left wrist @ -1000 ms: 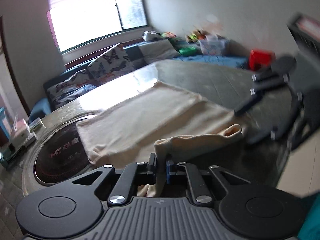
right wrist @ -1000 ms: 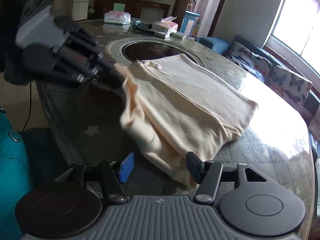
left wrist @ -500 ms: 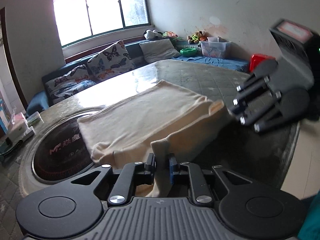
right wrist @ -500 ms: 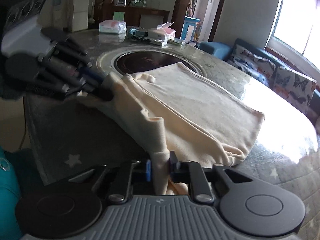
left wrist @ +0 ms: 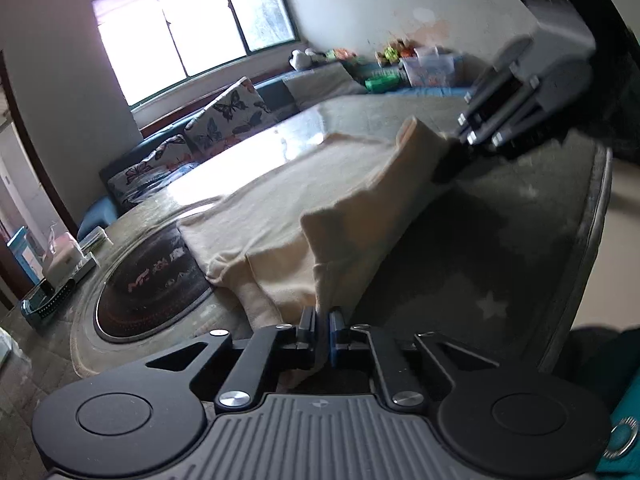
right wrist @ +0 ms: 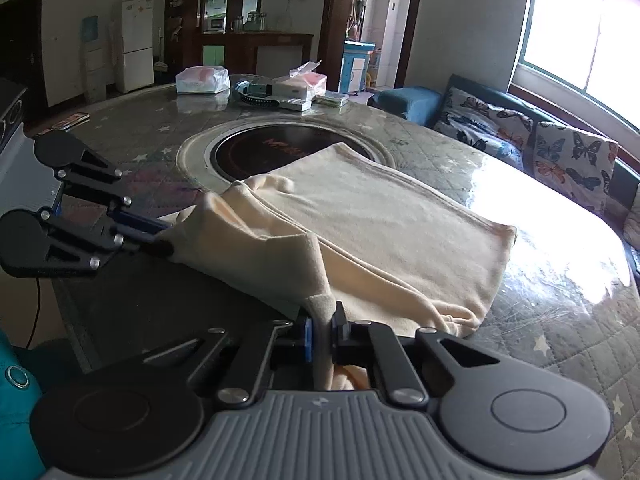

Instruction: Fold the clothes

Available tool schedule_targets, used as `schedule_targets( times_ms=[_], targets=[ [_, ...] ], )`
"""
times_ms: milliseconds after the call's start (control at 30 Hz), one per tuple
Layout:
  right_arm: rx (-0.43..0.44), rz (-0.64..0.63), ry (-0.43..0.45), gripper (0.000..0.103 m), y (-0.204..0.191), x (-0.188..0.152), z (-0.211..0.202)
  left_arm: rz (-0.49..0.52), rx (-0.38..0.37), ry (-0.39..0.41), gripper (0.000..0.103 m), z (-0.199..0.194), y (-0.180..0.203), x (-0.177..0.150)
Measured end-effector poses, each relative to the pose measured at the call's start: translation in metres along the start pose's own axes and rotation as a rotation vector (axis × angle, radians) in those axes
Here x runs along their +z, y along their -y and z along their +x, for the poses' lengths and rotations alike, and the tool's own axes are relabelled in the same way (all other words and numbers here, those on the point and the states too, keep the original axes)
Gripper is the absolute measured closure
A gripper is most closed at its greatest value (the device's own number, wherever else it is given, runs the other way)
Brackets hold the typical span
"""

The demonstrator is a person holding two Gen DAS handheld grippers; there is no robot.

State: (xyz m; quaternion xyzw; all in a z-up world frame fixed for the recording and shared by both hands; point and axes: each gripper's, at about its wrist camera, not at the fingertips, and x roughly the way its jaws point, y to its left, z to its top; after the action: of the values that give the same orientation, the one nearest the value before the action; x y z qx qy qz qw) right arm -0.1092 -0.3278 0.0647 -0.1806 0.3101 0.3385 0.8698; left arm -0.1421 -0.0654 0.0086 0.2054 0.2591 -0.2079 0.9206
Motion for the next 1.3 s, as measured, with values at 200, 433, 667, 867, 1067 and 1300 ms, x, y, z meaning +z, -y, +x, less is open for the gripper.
schedule_targets(
  times_ms=[200, 433, 667, 867, 1067, 1300],
  targets=[
    [-0.01, -0.028, 0.043, 0.096, -0.011, 0.002, -0.024, -0.059, -0.025, 0.05, 0.099, -0.031, -0.008, 0.008],
    [0.03, -0.044, 0.038, 0.096, -0.034, -0.003, -0.069, -0.103, -0.079, 0.072, 0.099, -0.079, -0.006, 0.002],
    [0.036, -0.037, 0.035, 0.097, -0.045, -0.004, -0.08, -0.14, -0.043, 0.1, 0.099, -0.071, -0.012, 0.016],
    [0.013, 0.019, 0.053, 0.097, -0.018, 0.012, -0.067, -0.159, -0.008, 0.115, 0.099, -0.035, -0.036, 0.047],
    [-0.019, 0.065, 0.041, 0.097, 0.025, 0.037, -0.034, -0.184, 0.021, 0.091, 0.098, 0.024, -0.06, 0.079],
    [-0.075, 0.133, -0.002, 0.098, 0.078, 0.057, 0.028, -0.204, 0.07, 0.015, 0.098, 0.107, -0.075, 0.094]
  ],
)
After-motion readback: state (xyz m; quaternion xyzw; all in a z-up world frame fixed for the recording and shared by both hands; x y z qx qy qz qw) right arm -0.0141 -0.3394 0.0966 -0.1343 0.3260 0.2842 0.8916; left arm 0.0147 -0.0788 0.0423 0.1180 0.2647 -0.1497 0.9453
